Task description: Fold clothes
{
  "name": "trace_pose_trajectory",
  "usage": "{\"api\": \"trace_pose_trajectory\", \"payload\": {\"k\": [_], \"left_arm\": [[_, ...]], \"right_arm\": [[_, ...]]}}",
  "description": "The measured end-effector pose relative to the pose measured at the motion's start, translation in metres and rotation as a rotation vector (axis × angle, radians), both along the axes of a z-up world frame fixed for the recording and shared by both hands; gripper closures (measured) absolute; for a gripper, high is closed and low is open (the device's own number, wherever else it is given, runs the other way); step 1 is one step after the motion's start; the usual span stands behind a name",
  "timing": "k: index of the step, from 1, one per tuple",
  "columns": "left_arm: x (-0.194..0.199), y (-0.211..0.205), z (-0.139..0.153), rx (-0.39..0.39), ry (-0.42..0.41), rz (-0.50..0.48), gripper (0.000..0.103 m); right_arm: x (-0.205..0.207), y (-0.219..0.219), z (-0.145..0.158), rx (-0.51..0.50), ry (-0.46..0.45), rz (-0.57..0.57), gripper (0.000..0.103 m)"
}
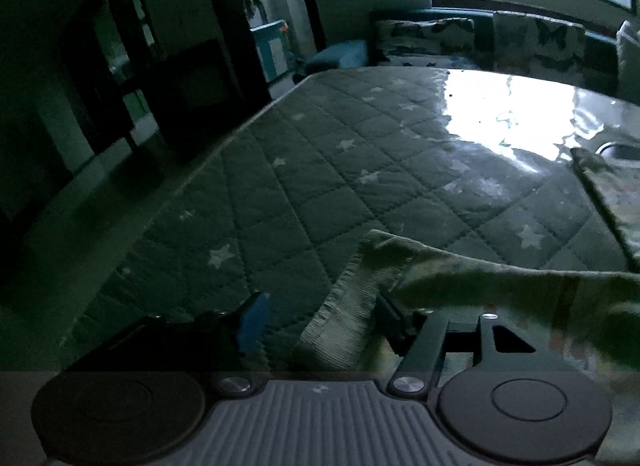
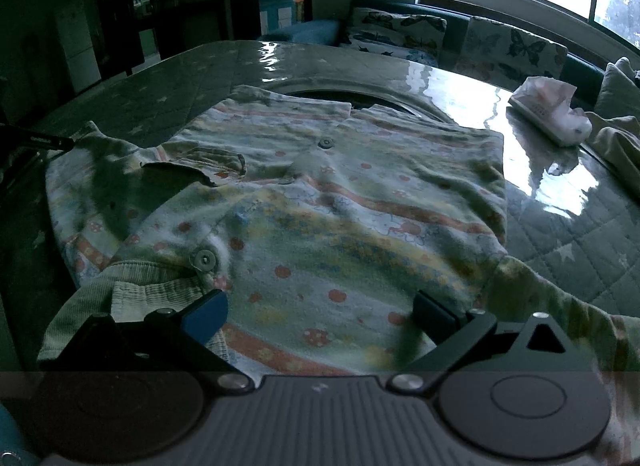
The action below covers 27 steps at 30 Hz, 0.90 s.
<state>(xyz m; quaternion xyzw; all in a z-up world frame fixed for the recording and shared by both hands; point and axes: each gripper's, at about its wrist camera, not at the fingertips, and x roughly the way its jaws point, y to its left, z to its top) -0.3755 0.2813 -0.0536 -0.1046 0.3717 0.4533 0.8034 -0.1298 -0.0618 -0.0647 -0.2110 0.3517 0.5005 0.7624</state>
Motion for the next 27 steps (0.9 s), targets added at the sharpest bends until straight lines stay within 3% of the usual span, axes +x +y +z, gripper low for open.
{"api": "trace_pose_trajectory", "payload": {"k": [3,7,15,24,27], "left_arm": [[-0.004,0.004,0.002,-0.077,-0.065,-0.065,0.067],[-0.004,-0.002,0.004,-0.073,-0.057,-0.104,0.087],[-0.007,-0.010,0.010,0.040,0.028,-0.005,0.092],[-0.003,-0.003,0.004,0.091,0.110,0.053,0.092],[-0.001,-0.001,-0.002,0.095,0.135,0.058,0.088]], "right_arm": [[-0.001,-0.001,0.000,0.002,0.002,-0.004,0.003],[-0.001,-0.001,0.001,0.001,0.003,-0.008,0.003],[-0.008,-0.003,0.003,-0.001,0.019,0.010,0.003],[-0.016,0.002,0.002,0.006,0.014,0.060,0.003],[-0.018,0.001,0.001,0.003,0.003,0.065,0.003]]}}
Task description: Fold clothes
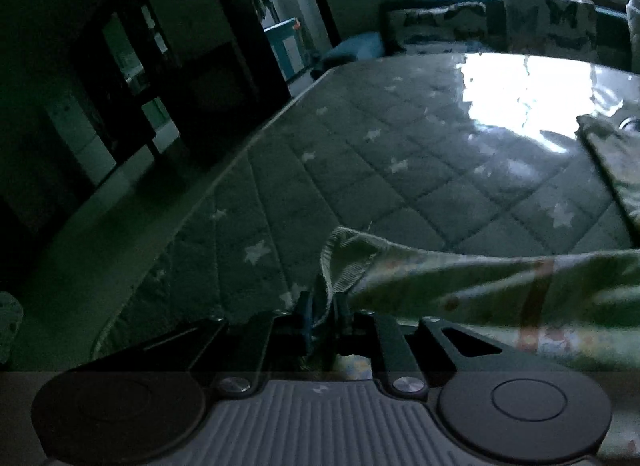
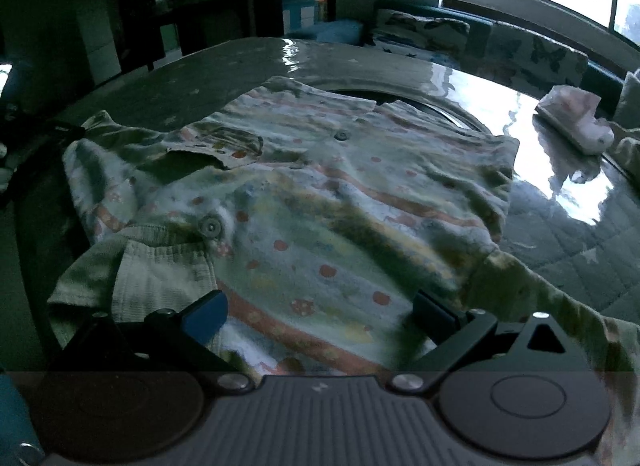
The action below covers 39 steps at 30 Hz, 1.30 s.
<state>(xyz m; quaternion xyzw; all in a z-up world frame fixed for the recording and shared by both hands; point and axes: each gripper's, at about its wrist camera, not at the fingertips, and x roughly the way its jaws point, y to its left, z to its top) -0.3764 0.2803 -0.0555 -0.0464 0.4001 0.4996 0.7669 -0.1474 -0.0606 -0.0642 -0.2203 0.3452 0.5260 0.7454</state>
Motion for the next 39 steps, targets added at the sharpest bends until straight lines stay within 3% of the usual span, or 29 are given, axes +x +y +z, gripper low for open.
{"api": "trace_pose_trajectory", "payload": {"k": [6,13,17,22,26,31,39], "left_arm": [[-0.003,0.001,0.009,-0.007,-0.006,0.028,0.073],[-0.004,-0.008,0.032,0.057,-0.030,0.022,0.073],[0.002,-0.023,0.046,0.033,-0.071,-0.055,0.073],[0.037,-0.071,0.051,-0.046,-0.120,-0.283,0.073],[0.067,-0.112,0.051,-0.092,-0.152,-0.462,0.073],[0.101,-0.150,0.041,-0.134,-0.152,-0.617,0.073],[0.110,-0.170,0.010,-0.163,-0.090,-0.674,0.073]], "right_arm": [[0.002,0.003,0.012,0.029,-0.011,-0.005,0.003],[0.000,0.035,0.029,0.079,-0.045,0.057,0.004],[-0.006,0.061,0.030,0.093,-0.044,0.095,0.004],[-0.017,0.085,0.013,0.043,-0.045,0.125,0.006],[-0.022,0.084,-0.001,-0.009,-0.040,0.121,0.006],[-0.024,0.074,0.001,-0.004,-0.037,0.106,0.006],[-0.027,0.060,0.003,0.015,-0.007,0.101,0.006]]}}
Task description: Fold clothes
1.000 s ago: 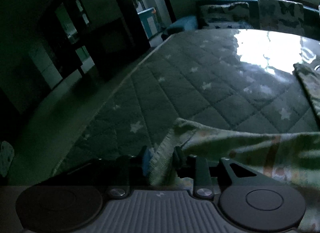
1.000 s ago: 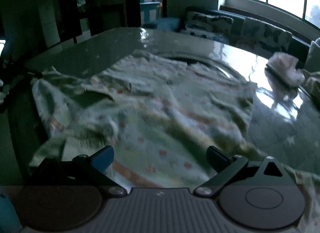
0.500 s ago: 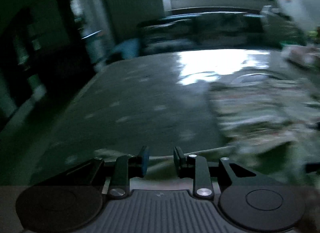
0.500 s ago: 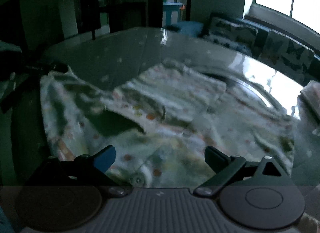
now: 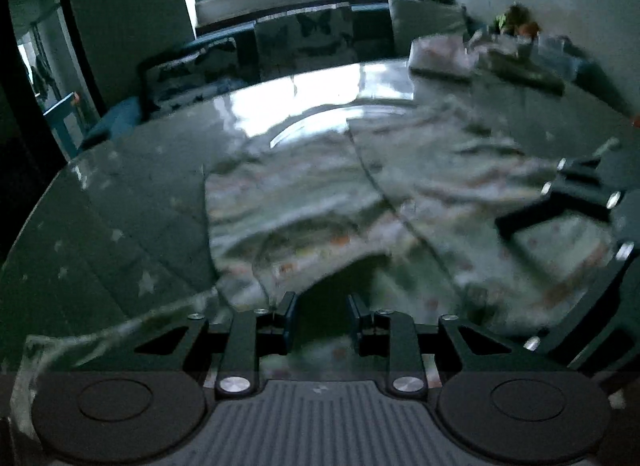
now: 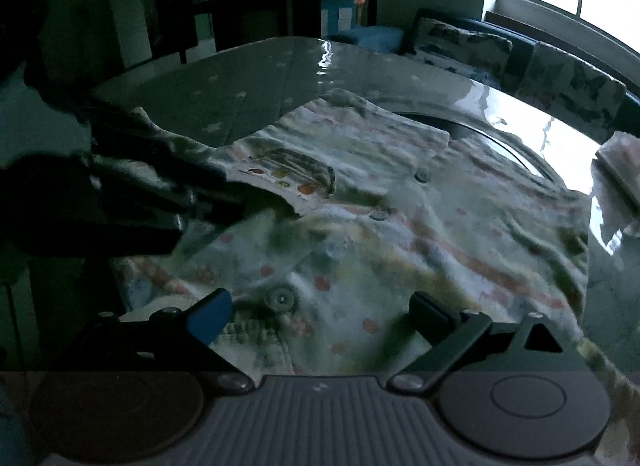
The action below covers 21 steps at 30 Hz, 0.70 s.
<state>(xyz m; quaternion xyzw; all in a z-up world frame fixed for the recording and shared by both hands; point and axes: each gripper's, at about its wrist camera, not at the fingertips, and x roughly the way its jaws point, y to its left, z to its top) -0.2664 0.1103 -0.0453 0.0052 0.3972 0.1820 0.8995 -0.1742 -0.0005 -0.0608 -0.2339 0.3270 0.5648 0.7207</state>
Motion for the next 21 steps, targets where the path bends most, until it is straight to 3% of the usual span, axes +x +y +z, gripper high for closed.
{"api": "trace_pose_trajectory", "payload": {"k": [7,10,21], "left_arm": [[-0.007,-0.001,0.000,0.049,0.008,-0.006,0.070],[-0.007,0.002,0.000,0.050,0.009,0.016,0.061],[-0.003,0.001,0.007,0.049,0.021,0.021,0.055]], "right_arm": [[0.010,-0.025,0.004,0.026,0.026,-0.055,0.006],[0.021,-0.047,0.003,0.039,0.049,-0.123,0.006],[0.076,-0.142,0.000,0.063,0.050,-0.429,0.006]]}}
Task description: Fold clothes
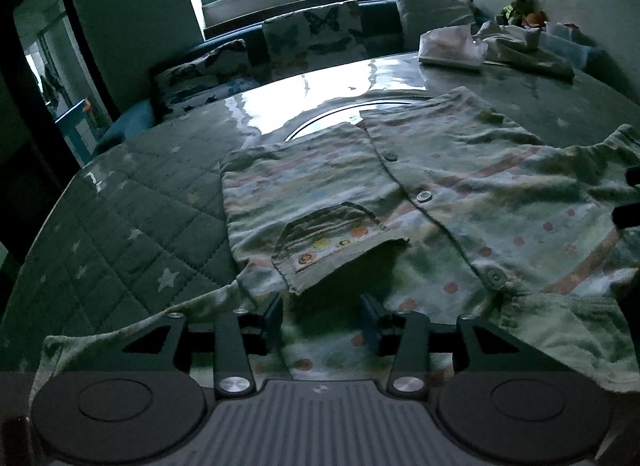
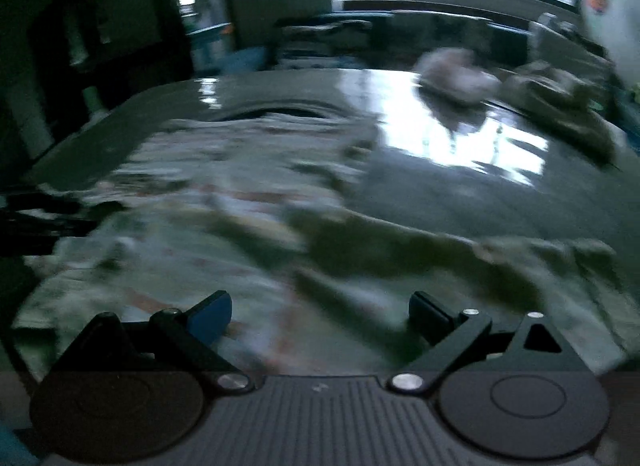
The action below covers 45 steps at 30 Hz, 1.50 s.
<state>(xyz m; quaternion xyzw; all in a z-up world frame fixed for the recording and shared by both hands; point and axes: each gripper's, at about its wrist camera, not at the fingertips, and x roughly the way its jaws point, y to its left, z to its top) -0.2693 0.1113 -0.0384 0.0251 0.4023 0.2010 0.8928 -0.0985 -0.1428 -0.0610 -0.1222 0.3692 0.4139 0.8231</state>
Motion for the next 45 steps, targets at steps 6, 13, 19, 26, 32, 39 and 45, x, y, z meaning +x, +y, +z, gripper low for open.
{"api": "trace_pose_trajectory", "payload": {"k": [6,13,19,26,32,39,45], "left_arm": [[0.008,-0.009,0.017,0.011,-0.024,-0.023,0.047],[0.037,-0.042,0.026,-0.003,-0.044,-0.135,0.045],[0.064,-0.077,0.011,-0.030,-0.007,-0.259,0.044],[0.073,-0.094,0.006,-0.046,0.009,-0.320,0.040],[0.079,-0.110,0.003,-0.054,0.012,-0.366,0.033],[0.082,-0.126,-0.001,-0.066,0.020,-0.394,0.014],[0.082,-0.133,-0.005,-0.076,0.024,-0.406,0.006]], "right_arm": [[0.028,-0.039,0.004,-0.014,-0.031,-0.113,0.007],[0.068,-0.035,0.007,-0.006,-0.052,-0.150,0.015],[0.088,-0.032,-0.008,-0.060,-0.077,-0.179,0.018],[0.092,-0.055,-0.002,-0.054,-0.100,-0.238,0.023],[0.087,-0.071,-0.007,-0.080,-0.104,-0.267,0.020],[0.064,-0.082,0.002,-0.042,-0.116,-0.246,0.019],[0.048,-0.090,-0.007,-0.031,-0.078,-0.231,0.016]]}}
